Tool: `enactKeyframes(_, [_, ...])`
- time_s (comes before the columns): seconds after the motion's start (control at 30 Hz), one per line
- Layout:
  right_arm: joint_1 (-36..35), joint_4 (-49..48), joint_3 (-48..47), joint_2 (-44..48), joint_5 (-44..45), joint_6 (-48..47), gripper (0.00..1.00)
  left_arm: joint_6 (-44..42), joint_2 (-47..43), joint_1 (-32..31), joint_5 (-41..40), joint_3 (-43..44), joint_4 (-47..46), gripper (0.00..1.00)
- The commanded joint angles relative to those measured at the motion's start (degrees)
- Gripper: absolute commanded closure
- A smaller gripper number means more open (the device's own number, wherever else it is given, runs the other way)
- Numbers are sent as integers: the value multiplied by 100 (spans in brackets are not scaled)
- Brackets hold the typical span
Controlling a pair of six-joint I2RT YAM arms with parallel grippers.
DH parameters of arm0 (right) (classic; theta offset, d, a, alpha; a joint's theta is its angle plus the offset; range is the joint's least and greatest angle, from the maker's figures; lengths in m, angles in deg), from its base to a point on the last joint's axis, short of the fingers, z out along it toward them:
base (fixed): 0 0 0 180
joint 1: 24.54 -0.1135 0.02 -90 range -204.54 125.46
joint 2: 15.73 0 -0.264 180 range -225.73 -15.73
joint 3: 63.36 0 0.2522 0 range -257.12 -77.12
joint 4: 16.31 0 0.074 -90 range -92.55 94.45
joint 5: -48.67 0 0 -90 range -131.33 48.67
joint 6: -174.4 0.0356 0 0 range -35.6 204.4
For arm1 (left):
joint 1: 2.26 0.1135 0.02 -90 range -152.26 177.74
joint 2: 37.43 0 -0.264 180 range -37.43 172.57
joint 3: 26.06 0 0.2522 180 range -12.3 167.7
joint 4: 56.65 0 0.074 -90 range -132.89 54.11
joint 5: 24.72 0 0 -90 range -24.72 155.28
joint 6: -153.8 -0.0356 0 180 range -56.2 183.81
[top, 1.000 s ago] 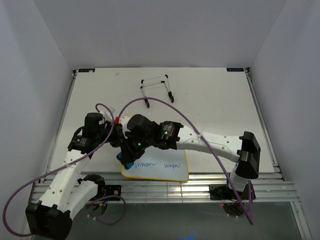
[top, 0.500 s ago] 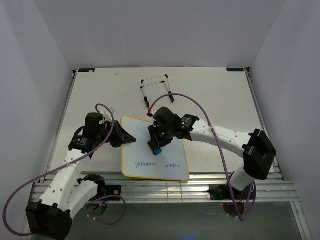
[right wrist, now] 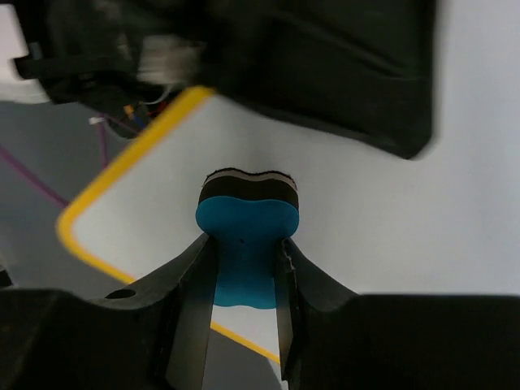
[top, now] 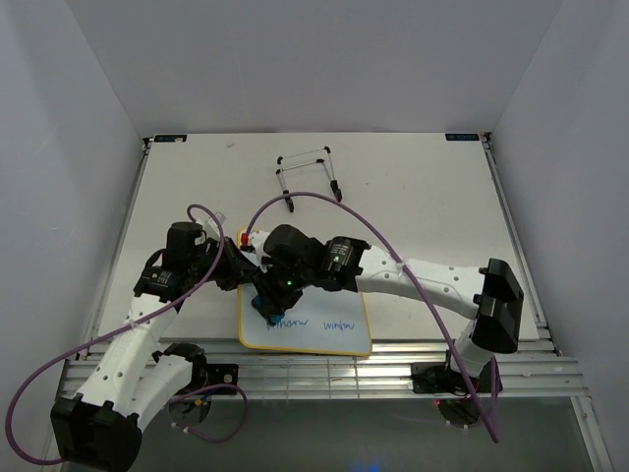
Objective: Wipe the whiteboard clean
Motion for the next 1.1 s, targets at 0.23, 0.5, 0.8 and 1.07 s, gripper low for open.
enactKeyframes(0.23, [-1079, -1464, 1026, 378, -394, 142, 92, -1110, 5, -61, -1819, -35, -216, 100])
enactKeyframes(0.5, [-1404, -1710, 878, 503, 337, 54, 92, -1101, -74, -61, -1828, -52, -216, 100])
enactKeyframes(0.8, [-1440, -1201, 1008, 405, 1725, -34, 92, -1110, -65, -61, -1828, -52, -208, 100])
enactKeyframes(1.07, [-641, -1358, 2868, 1239, 1824, 238, 92, -1092, -83, -61, -1854, -44, -190, 100])
